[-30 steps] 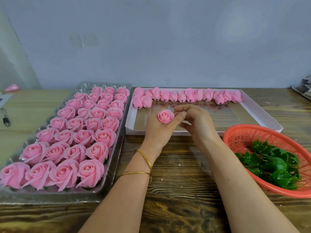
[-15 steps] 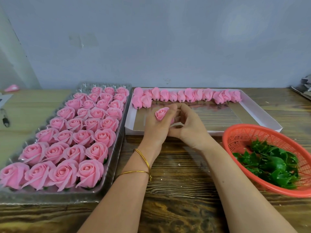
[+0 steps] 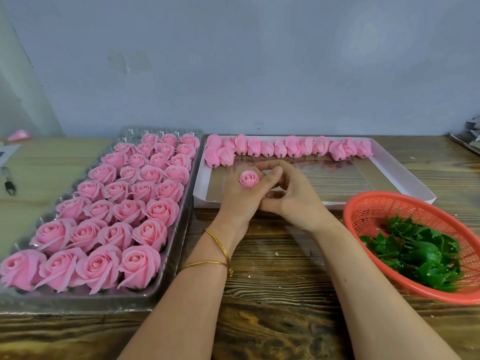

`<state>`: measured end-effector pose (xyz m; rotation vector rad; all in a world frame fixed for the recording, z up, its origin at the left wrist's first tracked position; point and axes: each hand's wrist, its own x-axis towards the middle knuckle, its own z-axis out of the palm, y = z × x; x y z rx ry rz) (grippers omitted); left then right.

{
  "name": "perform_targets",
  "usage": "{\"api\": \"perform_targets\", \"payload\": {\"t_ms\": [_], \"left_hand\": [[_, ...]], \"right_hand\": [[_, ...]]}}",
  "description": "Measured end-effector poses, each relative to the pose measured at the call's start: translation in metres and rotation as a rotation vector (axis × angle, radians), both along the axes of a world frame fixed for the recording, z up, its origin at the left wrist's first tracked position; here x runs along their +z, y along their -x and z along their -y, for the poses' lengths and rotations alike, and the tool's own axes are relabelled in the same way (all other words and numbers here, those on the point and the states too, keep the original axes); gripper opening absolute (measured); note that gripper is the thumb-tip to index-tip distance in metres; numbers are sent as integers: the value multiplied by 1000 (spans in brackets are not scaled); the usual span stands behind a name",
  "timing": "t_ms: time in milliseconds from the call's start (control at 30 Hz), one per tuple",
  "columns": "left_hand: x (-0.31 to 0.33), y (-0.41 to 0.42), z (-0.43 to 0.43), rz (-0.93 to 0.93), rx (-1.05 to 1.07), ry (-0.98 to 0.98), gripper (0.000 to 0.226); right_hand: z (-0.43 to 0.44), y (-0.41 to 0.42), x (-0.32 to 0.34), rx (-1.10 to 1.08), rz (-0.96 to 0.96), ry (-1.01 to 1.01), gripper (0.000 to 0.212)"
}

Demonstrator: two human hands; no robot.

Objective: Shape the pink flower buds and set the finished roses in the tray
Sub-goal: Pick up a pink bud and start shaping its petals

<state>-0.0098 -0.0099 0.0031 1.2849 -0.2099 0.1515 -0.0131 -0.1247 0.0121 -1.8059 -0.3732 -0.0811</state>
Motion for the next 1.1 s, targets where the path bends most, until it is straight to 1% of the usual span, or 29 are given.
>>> {"api": "perform_targets", "payload": {"t_ms": [200, 267, 400, 467, 567, 700, 767, 867, 900, 1000, 1100], "left_hand": [[-1, -2, 1, -2, -3, 14, 5], [-1, -2, 2, 12, -6, -8, 12], [-3, -2, -1, 20, 11, -52, 17], [-2, -1, -1, 9, 17, -57, 24], [0, 0, -1, -5, 18, -79, 19], [-1, -1, -2, 12, 16, -77, 32], [-1, -1, -1, 17, 27, -74, 31], [-1, -2, -1, 8, 40, -86, 13], [-1, -2, -1, 5, 42, -86, 14], [-3, -5, 0, 6, 51, -81, 23], [-4, -5, 1, 27, 37, -63, 24]], "right_hand": [[-8, 1, -1, -16, 19, 30, 59], [-8, 1, -3, -44, 29, 45, 61], [-5, -1, -5, -84, 44, 47, 62], [-4, -1, -5, -74, 40, 47, 64], [-2, -3, -5, -38, 18, 31, 64], [0, -4, -5, 1, 26, 78, 60], [-2, -3, -4, -1, 46, 83, 61], [-6, -3, -5, -23, 66, 88, 62], [-6, -3, -6, -25, 72, 92, 63], [-6, -5, -10, -32, 94, 89, 65], [-6, -7, -13, -60, 99, 84, 64]]}}
